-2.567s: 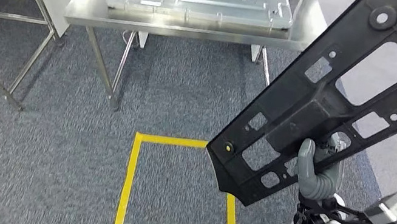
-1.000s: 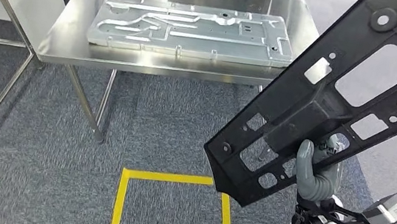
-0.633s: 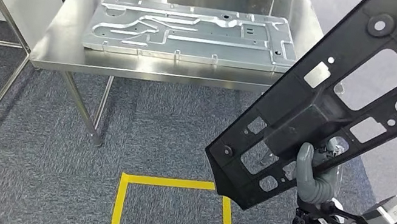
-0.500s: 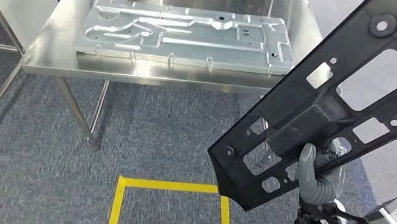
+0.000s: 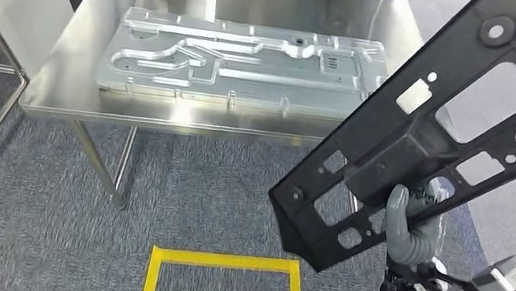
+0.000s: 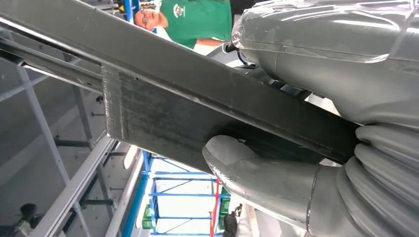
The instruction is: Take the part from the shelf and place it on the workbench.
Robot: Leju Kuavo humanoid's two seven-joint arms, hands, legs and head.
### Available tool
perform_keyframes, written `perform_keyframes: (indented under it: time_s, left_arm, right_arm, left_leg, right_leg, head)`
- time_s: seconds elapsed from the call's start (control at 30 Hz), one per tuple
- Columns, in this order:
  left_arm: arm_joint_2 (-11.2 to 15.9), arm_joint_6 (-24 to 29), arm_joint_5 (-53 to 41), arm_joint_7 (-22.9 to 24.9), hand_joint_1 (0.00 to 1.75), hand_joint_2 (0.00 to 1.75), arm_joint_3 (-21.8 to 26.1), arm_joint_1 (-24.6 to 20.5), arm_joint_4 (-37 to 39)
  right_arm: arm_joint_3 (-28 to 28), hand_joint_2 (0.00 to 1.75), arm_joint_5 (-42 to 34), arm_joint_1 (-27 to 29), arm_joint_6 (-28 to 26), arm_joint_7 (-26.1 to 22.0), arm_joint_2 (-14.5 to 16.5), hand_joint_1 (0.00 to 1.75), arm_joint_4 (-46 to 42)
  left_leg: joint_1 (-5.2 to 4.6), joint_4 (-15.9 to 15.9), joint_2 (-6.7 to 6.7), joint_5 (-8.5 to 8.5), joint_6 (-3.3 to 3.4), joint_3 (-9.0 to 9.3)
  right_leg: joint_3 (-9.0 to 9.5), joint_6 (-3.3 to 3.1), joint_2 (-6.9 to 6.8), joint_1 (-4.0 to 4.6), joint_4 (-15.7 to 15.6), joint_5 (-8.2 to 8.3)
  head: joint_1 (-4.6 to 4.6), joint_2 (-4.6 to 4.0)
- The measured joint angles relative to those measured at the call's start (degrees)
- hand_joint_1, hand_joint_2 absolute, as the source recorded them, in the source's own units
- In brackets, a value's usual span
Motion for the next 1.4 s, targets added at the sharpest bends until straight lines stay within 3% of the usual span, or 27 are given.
perform_keyframes:
  time_s: [0.03,0.1,0.17,0.2,0.23,0.3,0.33,0.37,0.43,0.47,0.53,0.6,0.67,0.7,0.73,0.8,0.83,0.87,0.97,1.0,1.07,1.13,1.17,1.2,1.3,1.33,1.4]
  left_arm:
    - [0.0,0.0,-0.1,-0.1,0.0,1.75,0.0,0.0,0.0]
    - [0.0,0.0,-0.3,-0.2,0.0,1.75,-0.1,0.1,0.0]
    - [0.0,0.0,-0.4,-0.2,0.0,1.75,-0.2,0.2,0.0]
    - [0.0,0.0,-0.5,-0.2,0.0,1.75,-0.3,0.3,0.0]
    - [0.0,0.0,-0.5,-0.2,0.0,1.75,-0.4,0.3,0.0]
    - [-0.1,-0.1,-0.5,-0.2,0.0,1.75,-0.6,0.3,0.0]
    - [-0.1,-0.2,-0.5,-0.2,0.0,1.75,-0.7,0.3,0.0]
    - [-0.1,-0.2,-0.5,-0.2,0.0,1.75,-0.8,0.3,0.0]
    - [-0.1,-0.2,-0.5,-0.2,0.0,1.75,-0.9,0.2,0.0]
    - [-0.1,-0.2,-0.4,-0.2,0.0,1.75,-0.9,0.1,0.0]
    - [0.0,-0.2,-0.3,-0.2,0.0,1.75,-0.9,0.0,0.0]
    - [0.0,-0.2,-0.2,-0.2,0.0,1.75,-0.9,0.0,0.0]
    - [0.0,-0.2,-0.1,-0.2,0.0,1.75,-0.8,0.0,0.0]
    - [0.0,-0.2,-0.1,-0.2,0.0,1.75,-0.8,0.0,0.0]
    - [0.0,-0.2,-0.1,-0.2,0.0,1.75,-0.8,0.0,0.0]
    - [0.0,-0.2,0.0,-0.2,0.0,1.75,-0.8,0.2,0.0]
    - [0.0,-0.2,0.0,-0.2,0.0,1.75,-0.8,0.2,0.0]
    - [0.0,-0.2,0.1,-0.2,0.0,1.75,-0.8,0.2,0.0]
    - [0.0,-0.7,0.3,-0.6,0.0,1.75,-0.8,0.0,0.0]
    - [0.0,-0.9,0.3,-0.7,0.0,1.75,-0.8,-0.1,0.0]
    - [0.0,-1.4,0.3,-0.8,0.0,1.75,-0.8,-0.1,0.0]
    - [0.0,-1.6,-0.1,-0.8,0.0,1.75,-0.9,-0.2,0.0]
    - [0.0,-1.6,-0.3,-0.8,0.0,1.75,-0.9,-0.3,0.0]
    - [0.0,-1.6,-0.5,-0.9,0.0,1.75,-1.0,-0.3,0.0]
    - [0.0,-1.6,-1.0,-1.4,0.0,1.75,-1.3,-0.3,0.0]
    - [0.0,-1.6,-1.5,-1.6,0.0,1.75,-1.5,-0.3,0.0]
    - [0.0,-1.8,-2.3,-2.2,0.0,1.75,-2.1,-0.7,0.0]
  right_arm:
    - [0.0,1.75,0.0,0.1,0.0,-0.1,0.1,1.75,0.0]
    - [-0.2,1.75,0.1,0.7,-0.2,-0.2,0.2,1.75,-0.1]
    - [-0.4,1.75,0.2,1.3,-0.3,-0.3,0.3,1.75,-0.2]
    - [-0.5,1.75,0.3,1.6,-0.4,-0.3,0.3,1.75,-0.3]
    - [-0.5,1.75,0.3,1.7,-0.6,-0.3,0.3,1.75,-0.4]
    - [-0.6,1.75,0.5,2.0,-0.7,-0.3,0.3,1.75,-0.5]
    - [-0.6,1.75,0.6,2.2,-0.7,-0.3,0.3,1.75,-0.6]
    - [-0.7,1.75,0.7,2.3,-0.7,-0.3,0.3,1.75,-0.7]
    - [-0.8,1.75,0.8,2.4,-0.7,-0.3,0.3,1.75,-1.0]
    - [-0.8,1.75,0.8,2.4,-0.7,-0.4,0.3,1.75,-1.1]
    - [-0.8,1.75,0.8,2.3,-0.6,-0.4,0.3,1.75,-1.2]
    - [-0.8,1.75,0.9,2.3,-0.4,-0.4,0.3,1.75,-1.2]
    - [-0.8,1.75,0.9,2.2,-0.1,-0.4,0.3,1.75,-1.1]
    - [-0.8,1.75,0.9,2.2,-0.1,-0.4,0.3,1.75,-1.1]
    - [-0.8,1.75,0.9,2.1,0.0,-0.4,0.3,1.75,-1.1]
    - [-0.8,1.75,0.9,1.8,0.1,-0.4,0.3,1.75,-1.0]
    - [-0.8,1.75,0.9,1.6,0.1,-0.4,0.3,1.75,-0.9]
    - [-0.8,1.75,0.9,1.4,0.1,-0.5,0.3,1.75,-0.7]
    - [-0.8,1.75,1.4,0.0,0.3,-0.4,0.3,1.75,-0.2]
    - [-0.8,1.75,2.2,-1.1,0.3,-0.3,0.4,1.75,0.1]
    - [-0.5,1.75,5.4,-4.6,-0.4,0.3,0.4,1.75,1.2]
    - [0.5,1.75,10.4,-10.3,-1.4,1.8,0.4,1.75,3.8]
    - [1.4,1.75,13.1,-13.4,-1.9,2.7,0.4,1.75,5.4]
    - [2.4,1.75,15.6,-16.4,-2.2,3.6,0.4,1.75,7.0]
    - [5.3,1.75,22.0,-25.3,-2.5,5.1,0.6,1.75,11.8]
    - [7.1,1.75,26.0,-30.1,-3.2,5.6,0.7,1.75,14.7]
    - [13.2,1.75,38.1,-42.4,-6.3,6.4,0.4,1.75,22.5]
  left_leg:
    - [-0.04,-0.2,-0.02,-0.49,0.31,0.75]
    - [-0.27,-0.2,-0.17,-1.77,0.7,2.15]
    - [-0.55,-0.2,-0.41,-3.31,0.9,3.99]
    - [-0.69,-0.2,-0.5,-4.14,0.94,5.11]
    - [-0.8,-0.3,-0.54,-5.0,0.93,6.14]
    - [-1.07,-0.2,-0.65,-6.66,0.71,7.95]
    - [-1.15,-0.3,-0.73,-7.45,0.47,8.5]
    - [-1.23,-0.1,-0.81,-7.88,0.2,9.07]
    - [-1.25,0.6,-0.86,-7.95,-0.32,9.46]
    - [-1.25,2.4,-0.78,-7.53,-0.59,8.98]
    - [-0.93,8.2,-0.59,-7.63,-1.17,5.7]
    - [-0.26,14.3,-0.49,-10.46,-1.79,0.87]
    - [0.3,16.1,-0.39,-13.73,-2.25,-2.44]
    - [0.47,14.6,-0.34,-13.68,-2.38,-3.0]
    - [0.59,12.0,-0.28,-11.87,-2.51,-2.99]
    - [0.62,5.2,0.03,-4.29,-2.53,-2.71]
    - [0.52,2.8,0.16,-1.15,-2.38,-2.6]
    - [0.38,1.5,0.26,0.85,-2.12,-2.62]
    - [0.31,0.4,0.09,1.1,-1.2,-1.87]
    - [0.35,0.0,0.08,0.93,-0.84,-1.42]
    - [0.27,-0.5,0.18,0.35,-0.23,-0.48]
    - [0.0,-0.5,0.4,-0.43,0.04,0.26]
    - [-0.11,-0.5,0.49,-0.83,0.08,0.71]
    - [-0.17,-0.5,0.53,-1.28,0.11,1.29]
    - [-0.33,0.0,0.06,-2.87,-0.22,2.94]
    - [-0.53,0.4,0.02,-3.35,-0.49,3.02]
    - [-0.95,1.0,0.33,-3.93,-1.05,2.72]
  right_leg:
    - [-2.23,-0.02,-0.04,0.04,3.5,-0.53]
    - [-7.52,-0.02,-0.05,0.26,9.6,-3.85]
    - [-10.96,-0.08,-0.06,0.48,10.6,-6.99]
    - [-11.54,-0.2,-0.05,0.58,8.7,-6.64]
    - [-11.57,-0.5,-0.05,0.71,5.7,-4.2]
    - [-11.41,-1.33,-0.01,1.15,-0.5,3.62]
    - [-11.25,-1.79,0.03,1.41,-2.4,6.65]
    - [-11.07,-2.19,0.08,1.54,-3.3,8.16]
    - [-9.9,-2.92,0.17,1.46,-3.8,8.03]
    - [-9.08,-3.28,0.17,1.28,-4.1,7.68]
    - [-7.4,-3.81,0.1,1.06,-4.5,6.67]
    - [-5.97,-3.95,0.1,0.99,-4.6,5.35]
    - [-4.24,-3.75,0.19,0.81,-4.6,3.87]
    - [-3.19,-3.58,0.22,0.67,-4.6,3.06]
    - [-2.09,-3.36,0.21,0.51,-4.6,2.21]
    - [-0.45,-2.78,0.24,0.32,-4.7,0.68]
    - [-0.01,-2.41,0.28,0.3,-4.8,0.14]
    - [0.27,-2.01,0.33,0.32,-5.1,-0.22]
    - [0.99,-0.96,0.27,0.22,-5.8,-0.96]
    - [0.4,-0.78,0.17,0.16,-4.5,-1.69]
    - [-3.42,-0.63,0.0,0.18,2.1,-4.06]
    - [-9.23,-0.58,-0.02,0.22,9.9,-5.58]
    - [-11.3,-0.55,-0.05,0.22,11.7,-4.93]
    - [-12.26,-0.53,-0.07,0.2,11.2,-3.0]
    - [-10.49,-0.67,-0.03,0.14,1.4,5.74]
    - [-10.07,-0.9,0.02,0.12,-1.1,7.19]
    - [-10.27,-1.48,0.29,0.17,-2.7,7.43]
  head:
    - [0.0,0.0]
    - [-0.01,0.0]
    - [0.0,0.0]
    - [0.0,0.0]
    - [0.0,0.0]
    - [0.01,0.0]
    - [0.01,0.0]
    - [0.01,0.0]
    - [0.0,0.0]
    - [0.0,0.0]
    - [0.0,0.0]
    - [0.0,0.0]
    - [-0.01,0.0]
    - [0.0,0.0]
    - [0.0,0.0]
    - [0.0,0.0]
    - [0.0,0.0]
    - [0.01,0.0]
    - [0.0,0.0]
    - [-0.01,0.0]
    - [0.0,0.0]
    - [0.0,0.0]
    - [0.0,0.0]
    - [0.0,0.0]
    - [0.0,0.0]
    - [0.0,0.0]
    - [-0.02,0.0]
